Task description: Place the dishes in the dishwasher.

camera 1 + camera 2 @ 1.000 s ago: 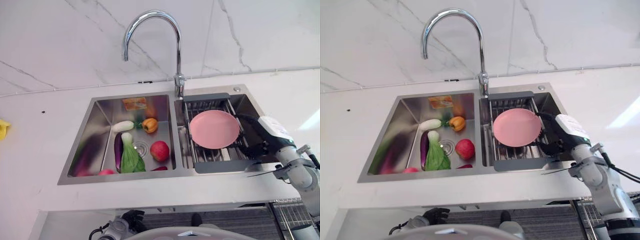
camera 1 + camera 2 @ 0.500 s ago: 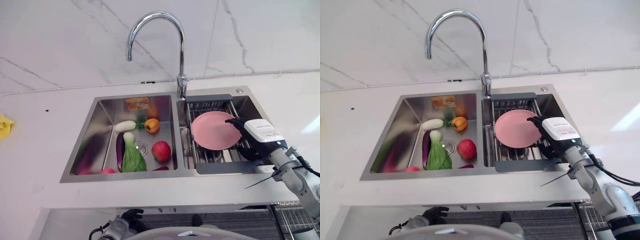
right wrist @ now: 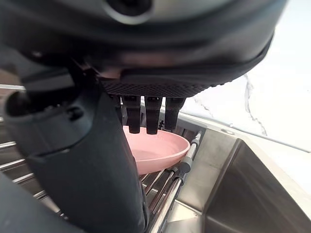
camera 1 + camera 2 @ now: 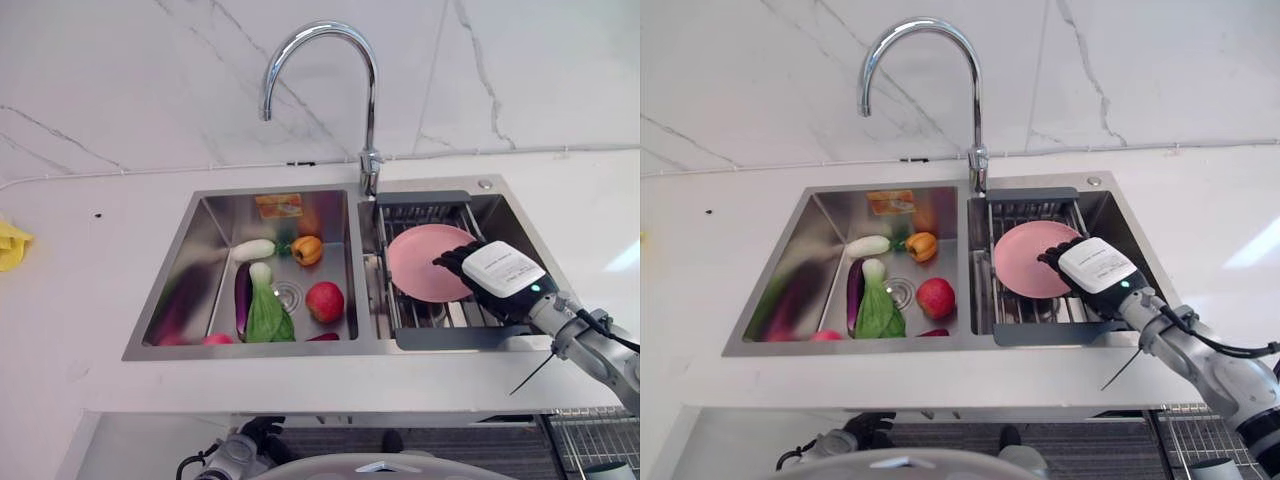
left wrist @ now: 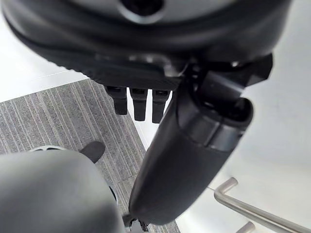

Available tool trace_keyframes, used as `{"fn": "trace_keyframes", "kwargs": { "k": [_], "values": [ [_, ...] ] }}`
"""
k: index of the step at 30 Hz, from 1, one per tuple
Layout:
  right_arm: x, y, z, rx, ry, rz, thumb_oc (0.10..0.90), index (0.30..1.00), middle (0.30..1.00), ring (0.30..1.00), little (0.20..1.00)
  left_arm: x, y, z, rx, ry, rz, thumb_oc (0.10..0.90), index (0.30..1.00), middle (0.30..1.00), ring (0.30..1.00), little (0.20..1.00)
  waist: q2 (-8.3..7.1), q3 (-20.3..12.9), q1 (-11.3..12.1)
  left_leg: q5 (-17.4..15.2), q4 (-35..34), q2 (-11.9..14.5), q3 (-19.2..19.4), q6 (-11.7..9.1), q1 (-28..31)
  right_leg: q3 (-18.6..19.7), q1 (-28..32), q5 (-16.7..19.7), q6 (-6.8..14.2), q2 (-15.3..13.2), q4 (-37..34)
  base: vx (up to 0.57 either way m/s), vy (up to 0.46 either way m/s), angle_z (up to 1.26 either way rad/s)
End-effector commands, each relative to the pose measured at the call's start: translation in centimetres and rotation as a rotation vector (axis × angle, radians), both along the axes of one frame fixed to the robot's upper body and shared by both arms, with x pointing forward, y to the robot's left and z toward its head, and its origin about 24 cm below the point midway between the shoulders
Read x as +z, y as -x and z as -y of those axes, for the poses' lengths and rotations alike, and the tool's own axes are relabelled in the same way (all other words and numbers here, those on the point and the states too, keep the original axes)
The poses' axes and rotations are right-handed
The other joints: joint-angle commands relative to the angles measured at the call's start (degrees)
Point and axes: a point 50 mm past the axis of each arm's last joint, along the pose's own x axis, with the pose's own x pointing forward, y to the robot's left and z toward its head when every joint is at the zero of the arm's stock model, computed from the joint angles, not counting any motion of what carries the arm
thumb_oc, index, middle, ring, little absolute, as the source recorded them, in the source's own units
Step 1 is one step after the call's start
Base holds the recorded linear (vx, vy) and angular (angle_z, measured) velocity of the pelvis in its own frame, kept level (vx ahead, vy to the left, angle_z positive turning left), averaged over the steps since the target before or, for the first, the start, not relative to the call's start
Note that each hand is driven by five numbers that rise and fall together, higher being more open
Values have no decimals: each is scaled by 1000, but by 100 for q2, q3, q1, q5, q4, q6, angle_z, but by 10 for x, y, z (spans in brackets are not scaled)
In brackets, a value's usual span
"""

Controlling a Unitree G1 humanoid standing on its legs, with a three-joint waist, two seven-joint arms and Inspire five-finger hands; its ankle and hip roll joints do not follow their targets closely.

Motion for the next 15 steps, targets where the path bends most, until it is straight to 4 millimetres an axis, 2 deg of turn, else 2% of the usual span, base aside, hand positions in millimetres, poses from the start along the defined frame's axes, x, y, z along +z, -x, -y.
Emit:
{"fn": "trace_keyframes", "kwargs": {
  "k": [1, 6, 13, 15],
  "values": [
    [18, -15, -13, 12, -121, 166, 400, 300, 300, 300, 300, -5, 21, -7, -38, -38, -72, 800, 900, 900, 900, 900, -470, -141, 12, -152, 36, 122, -132, -124, 108, -160, 581, -654, 685, -692, 93, 0, 0, 0],
    [18, -14, -14, -22, -215, 213, 400, 300, 300, 300, 300, -5, 18, -7, -40, -50, -64, 800, 900, 900, 900, 900, -463, -131, 12, -157, 36, 115, -150, -114, 118, -165, 596, -659, 679, -696, 93, 0, 0, 0],
    [24, -7, -25, -67, -469, 326, 400, 300, 300, 300, 300, -4, 18, -7, -41, -80, -57, 800, 900, 900, 900, 900, -432, -115, 6, -162, 36, 111, -172, -98, 134, -162, 615, -680, 659, -686, 93, 0, 0, 0],
    [24, -6, -27, -68, -495, 335, 400, 300, 300, 300, 300, -4, 18, -7, -43, -83, -57, 800, 900, 900, 900, 900, -431, -113, 7, -161, 36, 109, -173, -97, 137, -157, 616, -678, 657, -687, 93, 0, 0, 0]
  ]
}}
